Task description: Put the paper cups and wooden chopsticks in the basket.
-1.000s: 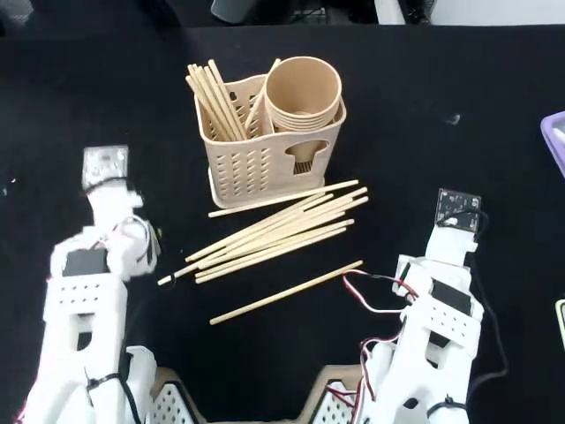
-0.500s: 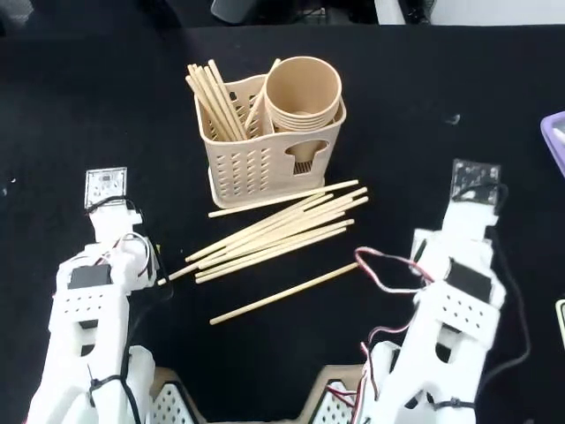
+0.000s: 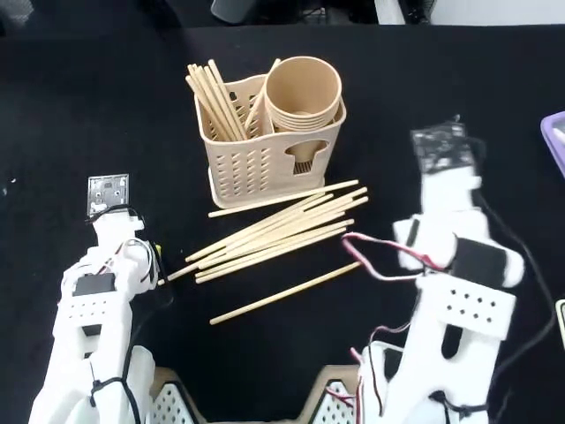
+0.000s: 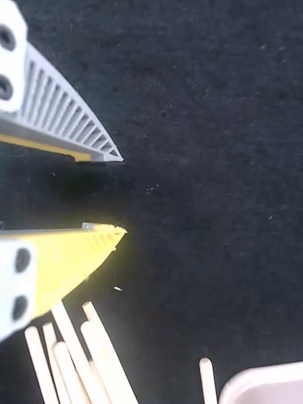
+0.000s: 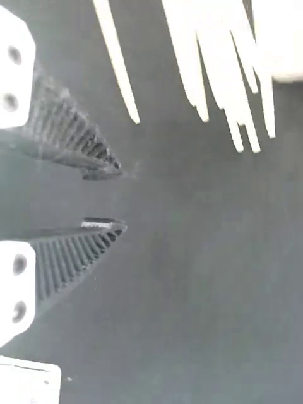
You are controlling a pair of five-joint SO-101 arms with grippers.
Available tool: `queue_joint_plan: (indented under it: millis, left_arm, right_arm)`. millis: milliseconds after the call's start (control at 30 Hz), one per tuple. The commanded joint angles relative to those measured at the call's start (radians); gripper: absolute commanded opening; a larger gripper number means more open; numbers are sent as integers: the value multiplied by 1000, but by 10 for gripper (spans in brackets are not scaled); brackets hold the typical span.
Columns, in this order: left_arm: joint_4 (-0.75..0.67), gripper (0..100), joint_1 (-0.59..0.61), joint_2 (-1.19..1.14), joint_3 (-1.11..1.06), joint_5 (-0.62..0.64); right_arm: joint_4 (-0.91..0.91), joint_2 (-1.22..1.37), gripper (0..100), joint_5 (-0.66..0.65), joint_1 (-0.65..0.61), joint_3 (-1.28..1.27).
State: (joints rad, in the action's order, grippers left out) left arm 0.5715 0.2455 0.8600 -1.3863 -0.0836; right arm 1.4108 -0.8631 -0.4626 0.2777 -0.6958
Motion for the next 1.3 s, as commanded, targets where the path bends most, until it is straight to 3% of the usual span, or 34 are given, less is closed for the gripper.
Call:
queue_joint_plan:
  millis: [0,200,333,433,533,733,1133,1267]
  left_arm:
    - [-12,162,1,11,5,-6]
    - [-12,162,1,9,5,-6]
    - [-11,162,1,9,4,-8]
    - [-11,162,1,9,4,-8]
    - [-12,162,1,9,4,-8]
    - [-12,162,1,9,4,-8]
    - [-11,162,1,8,4,-8]
    - [-9,162,1,8,4,-8]
  right_arm:
    - [141,-30,116,-117,-153,79]
    - [176,-25,117,-272,-425,-65]
    - [40,-25,122,-276,-583,-266]
    - [-94,-24,191,-273,-644,-394]
    - [-195,-22,241,-279,-680,-492]
    - [-327,-22,201,-405,-726,-585]
    - [-333,-19,196,-482,-726,-590]
    - [-351,-19,143,-532,-729,-636]
